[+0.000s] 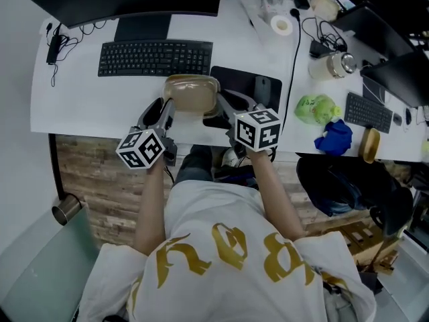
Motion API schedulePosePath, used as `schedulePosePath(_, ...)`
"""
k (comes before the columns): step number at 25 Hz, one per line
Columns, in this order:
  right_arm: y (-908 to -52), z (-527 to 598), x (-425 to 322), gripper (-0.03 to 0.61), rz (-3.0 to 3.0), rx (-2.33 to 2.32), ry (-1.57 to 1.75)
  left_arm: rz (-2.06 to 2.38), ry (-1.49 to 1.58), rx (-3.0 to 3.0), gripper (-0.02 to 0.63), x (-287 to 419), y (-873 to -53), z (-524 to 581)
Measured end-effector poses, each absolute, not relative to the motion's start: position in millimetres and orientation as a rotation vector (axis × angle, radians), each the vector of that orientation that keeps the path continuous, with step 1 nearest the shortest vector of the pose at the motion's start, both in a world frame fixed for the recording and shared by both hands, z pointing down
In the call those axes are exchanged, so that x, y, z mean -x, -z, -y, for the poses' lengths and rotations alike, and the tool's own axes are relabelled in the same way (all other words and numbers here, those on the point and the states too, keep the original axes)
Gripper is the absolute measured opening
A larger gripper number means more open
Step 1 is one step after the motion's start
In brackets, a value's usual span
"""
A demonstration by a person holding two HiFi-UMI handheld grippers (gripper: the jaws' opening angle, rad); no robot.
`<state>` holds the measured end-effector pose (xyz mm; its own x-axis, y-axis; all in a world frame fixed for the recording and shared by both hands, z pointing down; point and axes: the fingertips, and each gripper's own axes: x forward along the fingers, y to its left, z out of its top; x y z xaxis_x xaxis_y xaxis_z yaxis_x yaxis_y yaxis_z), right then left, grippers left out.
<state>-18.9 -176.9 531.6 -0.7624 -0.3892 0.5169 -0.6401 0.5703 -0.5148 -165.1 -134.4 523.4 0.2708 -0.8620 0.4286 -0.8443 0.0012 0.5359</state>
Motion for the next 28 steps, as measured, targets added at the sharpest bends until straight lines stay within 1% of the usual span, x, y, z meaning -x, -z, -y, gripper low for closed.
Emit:
schedulePosePath(19,-471.9,119.7,-28.4,0.044,2.625,-0.740,-0.974,1.676,0.171,-1.806,0.128,108.6,-469.9,51.8)
schedulePosePath(28,-458.2,96.2,-41.3,0.044,2.658,-0.722,-0.880,1.701,0.211,-1.812,0.126,92.5,-458.8,23.1)
